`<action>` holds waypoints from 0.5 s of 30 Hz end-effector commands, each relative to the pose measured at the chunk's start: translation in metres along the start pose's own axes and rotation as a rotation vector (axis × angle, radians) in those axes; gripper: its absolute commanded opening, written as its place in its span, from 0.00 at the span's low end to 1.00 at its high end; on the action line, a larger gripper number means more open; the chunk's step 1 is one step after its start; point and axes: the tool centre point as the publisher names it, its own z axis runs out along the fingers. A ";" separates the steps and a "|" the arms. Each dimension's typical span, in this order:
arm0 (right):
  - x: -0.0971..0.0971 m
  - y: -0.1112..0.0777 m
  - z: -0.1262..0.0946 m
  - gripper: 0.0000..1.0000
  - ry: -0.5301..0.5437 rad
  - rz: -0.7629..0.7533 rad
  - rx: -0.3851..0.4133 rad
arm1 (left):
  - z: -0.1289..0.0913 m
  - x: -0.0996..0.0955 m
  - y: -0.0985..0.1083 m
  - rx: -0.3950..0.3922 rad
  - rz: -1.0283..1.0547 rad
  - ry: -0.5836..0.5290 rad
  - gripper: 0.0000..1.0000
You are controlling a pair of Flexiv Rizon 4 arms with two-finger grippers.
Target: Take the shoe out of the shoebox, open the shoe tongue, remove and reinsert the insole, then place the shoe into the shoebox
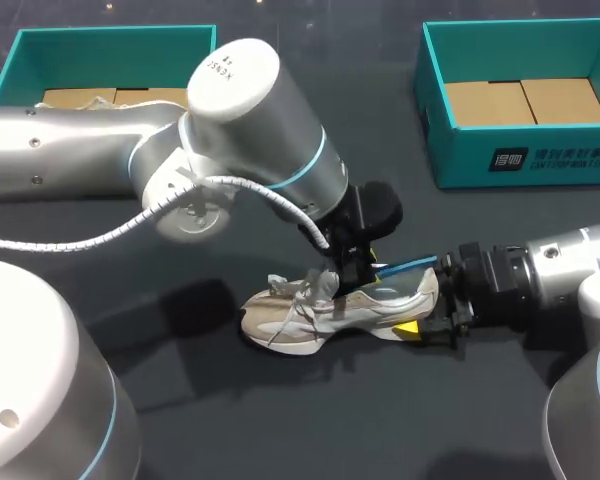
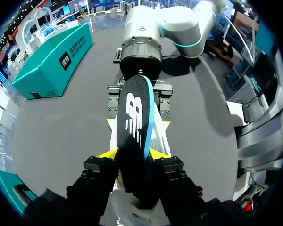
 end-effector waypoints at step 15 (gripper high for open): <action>0.001 0.000 -0.001 0.00 0.000 0.001 0.004 | 0.004 0.016 -0.021 0.063 0.064 -0.165 0.57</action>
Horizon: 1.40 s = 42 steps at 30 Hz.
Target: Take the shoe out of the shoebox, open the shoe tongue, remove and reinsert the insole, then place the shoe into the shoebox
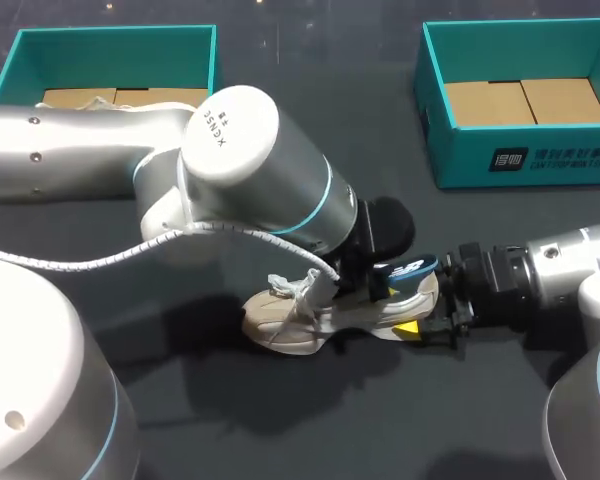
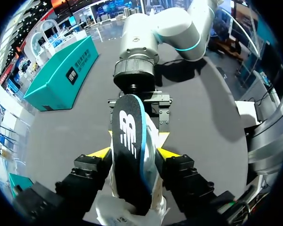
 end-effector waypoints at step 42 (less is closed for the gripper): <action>0.001 0.000 -0.001 0.00 0.000 0.001 0.004 | 0.025 -0.006 -0.008 0.034 -0.031 -0.059 0.38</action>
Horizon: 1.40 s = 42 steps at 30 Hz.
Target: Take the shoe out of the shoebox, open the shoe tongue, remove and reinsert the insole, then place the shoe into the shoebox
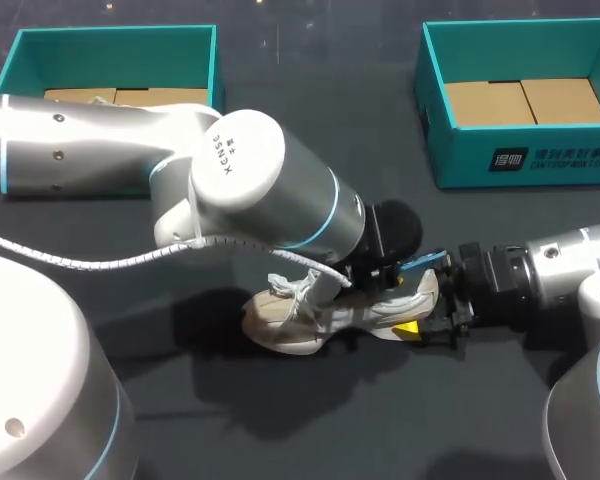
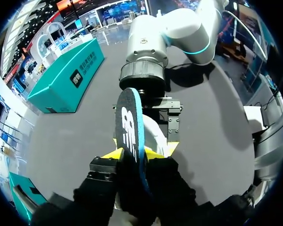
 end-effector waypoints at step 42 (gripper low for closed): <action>0.001 0.000 -0.001 0.00 0.000 0.001 0.004 | -0.056 -0.003 -0.050 0.104 -0.081 0.270 0.00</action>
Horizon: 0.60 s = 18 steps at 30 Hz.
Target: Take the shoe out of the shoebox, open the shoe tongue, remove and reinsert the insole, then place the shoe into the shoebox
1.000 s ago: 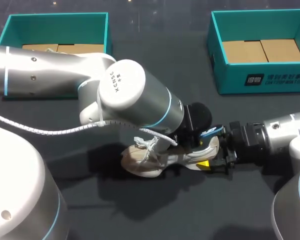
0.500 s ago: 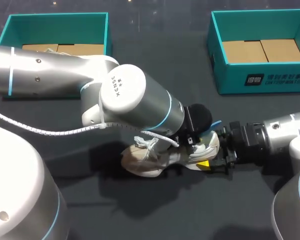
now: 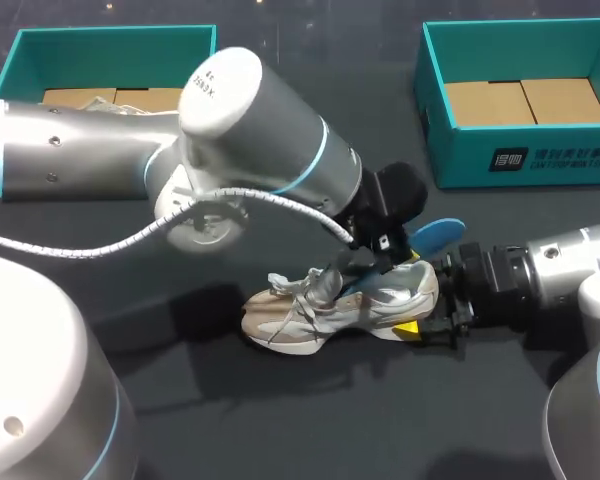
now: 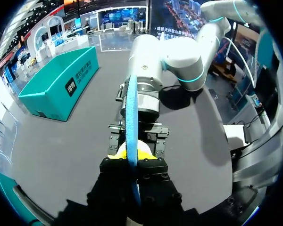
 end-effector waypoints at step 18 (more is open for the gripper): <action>0.001 0.000 -0.001 0.00 0.000 0.001 0.004 | -0.065 0.024 -0.040 0.042 0.052 0.155 0.00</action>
